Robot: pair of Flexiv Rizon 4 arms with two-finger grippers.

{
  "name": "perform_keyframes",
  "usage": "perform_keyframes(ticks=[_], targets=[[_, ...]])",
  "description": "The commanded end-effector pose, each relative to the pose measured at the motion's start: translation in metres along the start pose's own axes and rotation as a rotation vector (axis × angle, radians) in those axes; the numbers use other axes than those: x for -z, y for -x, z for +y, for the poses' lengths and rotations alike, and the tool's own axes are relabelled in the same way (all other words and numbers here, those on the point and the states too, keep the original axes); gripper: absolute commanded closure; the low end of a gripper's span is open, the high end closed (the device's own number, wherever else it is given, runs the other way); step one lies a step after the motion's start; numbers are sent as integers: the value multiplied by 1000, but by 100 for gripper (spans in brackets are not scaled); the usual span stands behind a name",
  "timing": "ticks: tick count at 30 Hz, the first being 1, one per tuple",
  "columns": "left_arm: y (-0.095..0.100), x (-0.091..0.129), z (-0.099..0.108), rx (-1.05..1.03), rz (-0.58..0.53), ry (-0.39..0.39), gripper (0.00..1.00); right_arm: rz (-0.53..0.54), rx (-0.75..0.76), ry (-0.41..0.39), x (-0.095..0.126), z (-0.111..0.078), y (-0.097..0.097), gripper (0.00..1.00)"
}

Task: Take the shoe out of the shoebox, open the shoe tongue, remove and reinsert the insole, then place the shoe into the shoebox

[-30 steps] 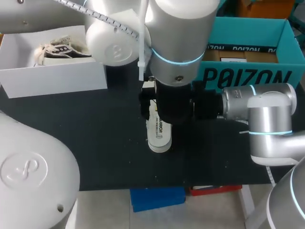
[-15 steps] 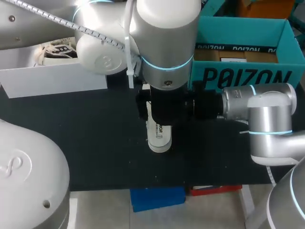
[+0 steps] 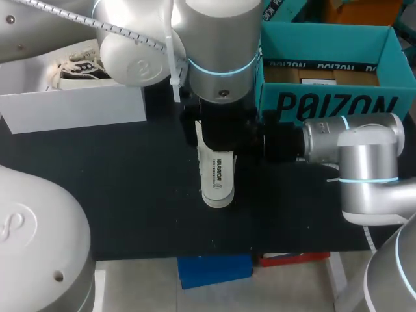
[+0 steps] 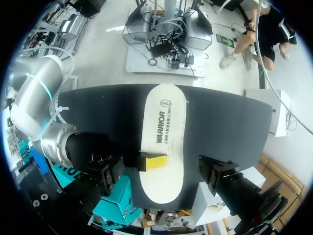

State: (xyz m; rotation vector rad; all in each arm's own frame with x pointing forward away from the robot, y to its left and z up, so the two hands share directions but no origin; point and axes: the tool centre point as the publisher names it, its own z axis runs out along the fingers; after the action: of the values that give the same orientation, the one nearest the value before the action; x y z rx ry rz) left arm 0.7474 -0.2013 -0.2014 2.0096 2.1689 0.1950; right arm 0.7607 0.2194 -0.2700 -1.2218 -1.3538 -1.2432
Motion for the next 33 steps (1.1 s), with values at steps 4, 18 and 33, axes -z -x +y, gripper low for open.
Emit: perform_keyframes(ticks=[4,18,33], targets=[[-4,-5,30,8,2,-15,0,-2,-1,2,-1,0,0,100],[-4,-22,84,21,-3,-31,0,-2,-1,2,-1,0,0,100],[-1,-34,125,19,-2,-28,0,-2,-1,2,-1,0,0,100]])
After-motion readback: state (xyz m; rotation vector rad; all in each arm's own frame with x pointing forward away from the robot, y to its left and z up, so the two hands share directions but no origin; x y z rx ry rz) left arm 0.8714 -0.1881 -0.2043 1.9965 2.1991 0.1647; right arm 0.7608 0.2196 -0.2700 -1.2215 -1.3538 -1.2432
